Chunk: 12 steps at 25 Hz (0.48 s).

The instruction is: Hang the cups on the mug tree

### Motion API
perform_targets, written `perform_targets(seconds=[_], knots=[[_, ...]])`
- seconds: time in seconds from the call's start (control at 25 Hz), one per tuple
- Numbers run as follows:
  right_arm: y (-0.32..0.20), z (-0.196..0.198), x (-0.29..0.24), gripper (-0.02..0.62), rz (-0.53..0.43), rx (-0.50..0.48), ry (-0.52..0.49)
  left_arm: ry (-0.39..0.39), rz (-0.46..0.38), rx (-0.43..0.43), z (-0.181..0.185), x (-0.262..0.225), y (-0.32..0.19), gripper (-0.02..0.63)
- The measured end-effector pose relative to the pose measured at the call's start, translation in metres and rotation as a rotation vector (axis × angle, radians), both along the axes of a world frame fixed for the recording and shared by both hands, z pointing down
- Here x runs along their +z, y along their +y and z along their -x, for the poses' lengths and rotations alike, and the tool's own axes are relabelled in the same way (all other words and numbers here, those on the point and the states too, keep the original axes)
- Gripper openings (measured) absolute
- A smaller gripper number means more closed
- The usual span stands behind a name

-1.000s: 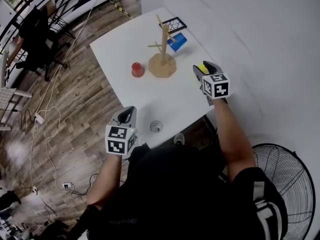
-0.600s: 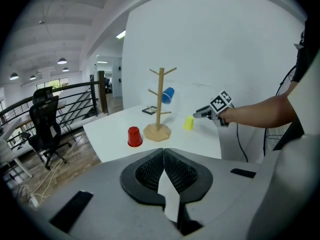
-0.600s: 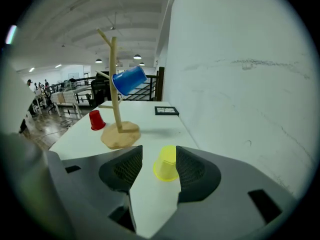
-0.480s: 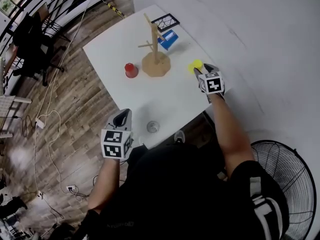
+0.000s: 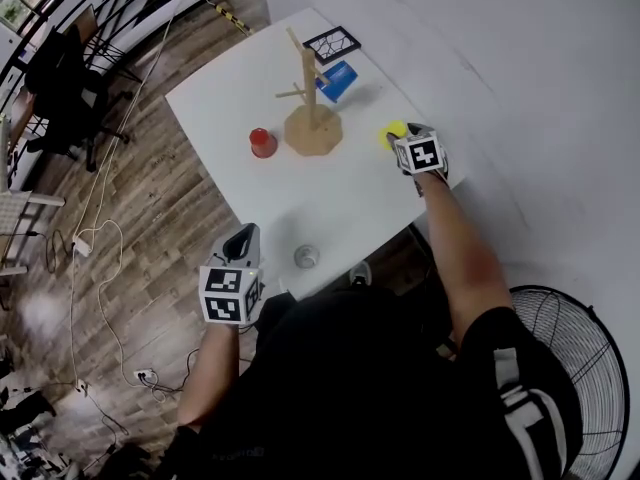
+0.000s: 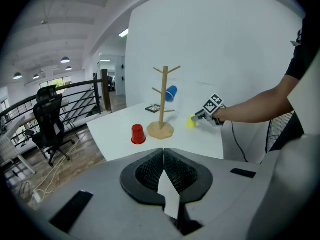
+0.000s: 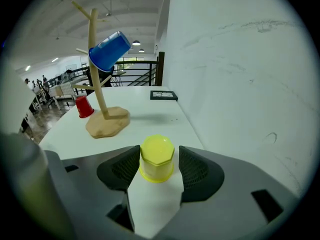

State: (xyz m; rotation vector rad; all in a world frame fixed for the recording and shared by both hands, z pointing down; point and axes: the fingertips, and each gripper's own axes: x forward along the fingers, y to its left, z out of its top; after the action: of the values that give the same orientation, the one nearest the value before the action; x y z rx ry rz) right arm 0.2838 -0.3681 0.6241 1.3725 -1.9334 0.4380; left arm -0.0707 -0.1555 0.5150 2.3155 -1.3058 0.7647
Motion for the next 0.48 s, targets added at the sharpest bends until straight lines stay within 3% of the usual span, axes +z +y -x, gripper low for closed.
perform_targets(seconds=[0.48], knots=[[-0.0033,-0.0010,0.0071,0.225,0.044,0.021,-0.003,-0.007,-0.009,-0.009,0.0055,-0.0049,-0.0029,0.016]])
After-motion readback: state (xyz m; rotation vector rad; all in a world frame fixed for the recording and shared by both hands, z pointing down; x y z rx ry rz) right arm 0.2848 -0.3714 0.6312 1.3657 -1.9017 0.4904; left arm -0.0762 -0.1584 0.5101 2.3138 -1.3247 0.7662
